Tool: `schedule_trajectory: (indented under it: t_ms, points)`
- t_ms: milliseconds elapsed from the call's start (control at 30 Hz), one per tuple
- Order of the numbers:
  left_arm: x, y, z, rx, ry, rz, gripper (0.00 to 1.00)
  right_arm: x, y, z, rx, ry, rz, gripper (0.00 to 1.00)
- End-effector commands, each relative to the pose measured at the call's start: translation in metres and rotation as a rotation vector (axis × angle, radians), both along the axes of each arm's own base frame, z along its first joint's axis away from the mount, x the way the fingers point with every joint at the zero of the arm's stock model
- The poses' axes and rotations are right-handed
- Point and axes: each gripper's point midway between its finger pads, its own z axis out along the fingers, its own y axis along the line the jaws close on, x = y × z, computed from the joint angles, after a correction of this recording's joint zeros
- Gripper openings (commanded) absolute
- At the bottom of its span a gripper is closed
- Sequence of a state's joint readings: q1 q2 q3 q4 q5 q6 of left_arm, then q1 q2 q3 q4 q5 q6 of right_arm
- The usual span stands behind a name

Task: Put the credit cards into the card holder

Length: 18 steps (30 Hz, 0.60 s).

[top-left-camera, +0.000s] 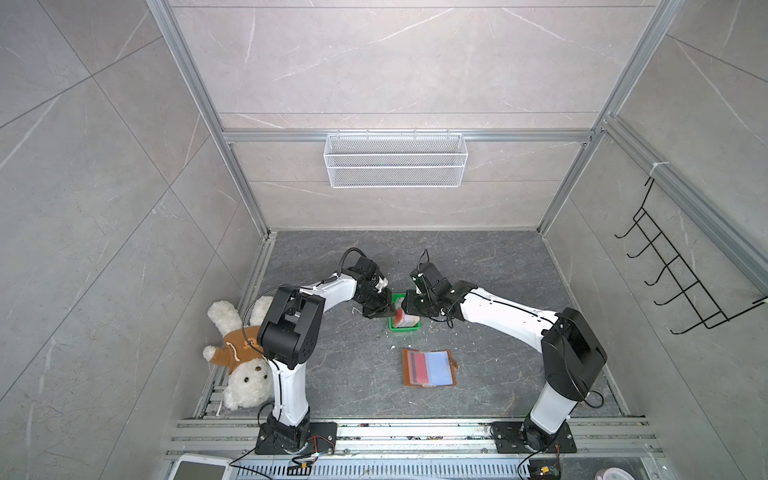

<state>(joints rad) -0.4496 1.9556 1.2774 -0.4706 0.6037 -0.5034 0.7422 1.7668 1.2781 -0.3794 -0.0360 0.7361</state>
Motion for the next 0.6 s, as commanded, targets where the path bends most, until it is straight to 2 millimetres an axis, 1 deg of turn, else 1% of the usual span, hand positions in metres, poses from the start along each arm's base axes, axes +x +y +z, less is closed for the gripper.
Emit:
schedule_trajectory:
  t_ms: [0,267,567]
  points:
    - [-0.003,0.001,-0.005,0.028,0.012,-0.010,0.11,0.002,0.009,-0.006,0.009,0.017,0.010,0.33]
    - [-0.003,0.000,-0.006,0.033,0.009,-0.016,0.11,0.004,0.016,-0.017,0.011,0.037,0.023,0.22]
    - [-0.004,0.000,-0.006,0.035,0.008,-0.019,0.10,0.004,0.020,-0.027,0.012,0.058,0.035,0.17]
